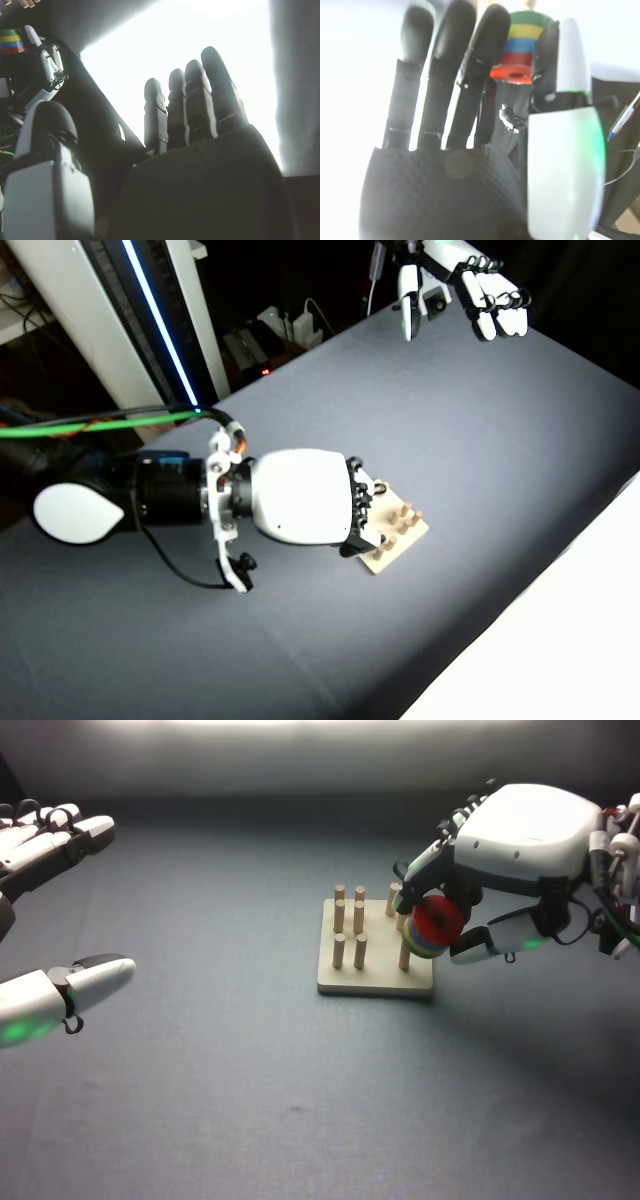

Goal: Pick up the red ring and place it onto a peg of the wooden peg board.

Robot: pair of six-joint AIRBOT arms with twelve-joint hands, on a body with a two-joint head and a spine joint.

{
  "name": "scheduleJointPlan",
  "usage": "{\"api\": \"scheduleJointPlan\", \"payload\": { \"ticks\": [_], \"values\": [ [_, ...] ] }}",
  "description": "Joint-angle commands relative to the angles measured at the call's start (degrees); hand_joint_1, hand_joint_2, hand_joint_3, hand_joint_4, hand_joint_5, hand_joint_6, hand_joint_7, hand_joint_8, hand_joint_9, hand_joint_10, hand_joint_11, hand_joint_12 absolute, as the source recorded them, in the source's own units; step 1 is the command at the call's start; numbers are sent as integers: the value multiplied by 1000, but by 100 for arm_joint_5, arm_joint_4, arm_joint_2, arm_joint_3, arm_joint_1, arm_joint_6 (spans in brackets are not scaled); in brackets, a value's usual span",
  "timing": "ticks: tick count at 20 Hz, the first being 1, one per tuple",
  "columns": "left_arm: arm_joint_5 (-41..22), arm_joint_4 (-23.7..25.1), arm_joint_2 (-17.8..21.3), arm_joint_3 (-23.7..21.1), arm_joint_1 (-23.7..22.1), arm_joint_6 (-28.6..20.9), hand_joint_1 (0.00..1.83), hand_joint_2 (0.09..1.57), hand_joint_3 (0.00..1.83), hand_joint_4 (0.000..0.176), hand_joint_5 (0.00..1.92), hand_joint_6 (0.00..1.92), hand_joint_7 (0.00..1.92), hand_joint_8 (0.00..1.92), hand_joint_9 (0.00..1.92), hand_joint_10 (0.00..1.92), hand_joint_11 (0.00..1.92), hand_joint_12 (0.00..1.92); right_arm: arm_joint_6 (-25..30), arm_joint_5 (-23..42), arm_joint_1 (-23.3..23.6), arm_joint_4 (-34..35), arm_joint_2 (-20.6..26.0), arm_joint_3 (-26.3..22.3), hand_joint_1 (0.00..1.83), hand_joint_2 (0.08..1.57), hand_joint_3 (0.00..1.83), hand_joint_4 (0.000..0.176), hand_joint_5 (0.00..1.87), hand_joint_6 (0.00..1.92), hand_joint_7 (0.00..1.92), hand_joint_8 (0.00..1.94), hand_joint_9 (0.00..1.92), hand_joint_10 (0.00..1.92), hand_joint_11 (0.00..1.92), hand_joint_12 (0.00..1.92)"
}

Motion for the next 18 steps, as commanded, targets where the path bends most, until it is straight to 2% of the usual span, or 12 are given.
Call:
{"api": "scheduleJointPlan", "payload": {
  "ticks": [1, 2, 3, 5, 6, 7, 10, 11, 12, 14, 17, 18],
  "values": [
    [-717, 49, 1, 9, -40, -37, 600, 1125, 1, 62, 281, 1, 205, 2, 162, 4, 0, 516, 17, 495, 96, 186, -13, 35, 1276, 1003, 0, 0, 1207, 560, 1311, 496, 1116, 933, 798, 1499],
    [-717, 49, 1, 10, -40, -38, 600, 1125, 1, 62, 281, 1, 205, 2, 162, 4, 0, 516, 17, 479, 99, 186, -24, 45, 1276, 1003, 0, 0, 1207, 560, 1311, 496, 1116, 933, 798, 1499],
    [-716, 50, 1, 10, -40, -38, 609, 1126, 1, 64, 281, 0, 196, 3, 148, 5, 0, 466, 17, 459, 102, 186, -39, 58, 1276, 1000, 0, 0, 1216, 544, 1317, 487, 1109, 1056, 852, 1598],
    [-706, 56, 1, 11, -40, -40, 622, 1125, 0, 60, 290, 2, 197, 2, 154, 5, 0, 468, 17, 443, 104, 186, -62, 71, 1282, 1001, 0, 0, 1221, 500, 1312, 536, 1108, 1056, 803, 1552],
    [-701, 59, 0, 12, -40, -42, 586, 1124, 0, 73, 283, 0, 188, 0, 151, 3, 0, 472, 17, 443, 108, 186, -67, 71, 1296, 1008, 0, 0, 1275, 312, 1243, 753, 1072, 1130, 693, 1649],
    [-698, 62, 0, 12, -40, -44, 593, 1124, 0, 73, 287, 2, 189, 1, 153, 3, 0, 476, 17, 440, 109, 185, -72, 74, 1301, 1016, 1, 0, 1305, 207, 1203, 860, 1031, 1210, 655, 1687],
    [-683, 74, -1, 12, -40, -50, 609, 1113, 0, 78, 301, 3, 195, 1, 144, 2, 0, 436, 17, 343, 121, 123, -131, 109, 1301, 1013, 0, 0, 1311, 202, 1220, 815, 1021, 1226, 761, 1648],
    [-679, 80, -1, 12, -40, -51, 628, 1122, 0, 49, 307, 2, 207, 2, 163, 5, 0, 515, 17, 279, 127, 83, -167, 132, 1303, 1012, 0, 0, 1301, 216, 1228, 801, 1030, 1086, 704, 1556],
    [-675, 81, -1, 13, -40, -52, 625, 1121, 0, 54, 308, 1, 209, 1, 171, 5, 0, 560, 17, 233, 128, 68, -202, 157, 1294, 1010, 0, 0, 1255, 344, 1259, 706, 1081, 947, 756, 1471],
    [-674, 85, -1, 14, -40, -56, 596, 1117, 0, 79, 298, 0, 197, 0, 164, 0, 0, 545, 16, 192, 129, 66, -248, 189, 1287, 1006, 1, 0, 1232, 425, 1280, 637, 1111, 900, 790, 1441],
    [-672, 88, -1, 16, -40, -66, 609, 1117, 1, 72, 303, 0, 195, 0, 155, 1, 0, 485, 16, 171, 129, 65, -255, 195, 1269, 1019, 0, 0, 1161, 639, 1270, 557, 1175, 573, 807, 1211],
    [-671, 88, -1, 16, -40, -70, 595, 1117, 1, 83, 301, 0, 193, 0, 153, 0, 0, 481, 16, 154, 128, 58, -256, 194, 1276, 1023, 0, 0, 1201, 500, 1217, 729, 1147, 711, 810, 1345]
  ]
}}
